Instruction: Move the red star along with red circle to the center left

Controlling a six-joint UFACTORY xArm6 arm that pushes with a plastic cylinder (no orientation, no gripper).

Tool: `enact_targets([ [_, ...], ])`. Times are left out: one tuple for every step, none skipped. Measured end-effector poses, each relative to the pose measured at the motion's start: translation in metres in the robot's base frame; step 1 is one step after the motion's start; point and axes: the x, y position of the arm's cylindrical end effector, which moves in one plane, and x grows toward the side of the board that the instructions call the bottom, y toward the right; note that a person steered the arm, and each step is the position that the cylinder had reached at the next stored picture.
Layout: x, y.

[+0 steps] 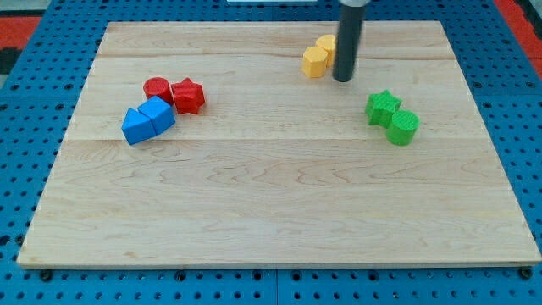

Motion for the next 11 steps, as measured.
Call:
enact_targets([
  [0.035,0.023],
  [0.056,0.043],
  [0.073,0.052],
  [0.034,0.016],
  [0.031,-0.111],
  [0.057,-0.191],
  [0.059,-0.26],
  [0.033,-0.279],
  [0.023,-0.304],
  [0.042,-0.281],
  [0.052,-0.344],
])
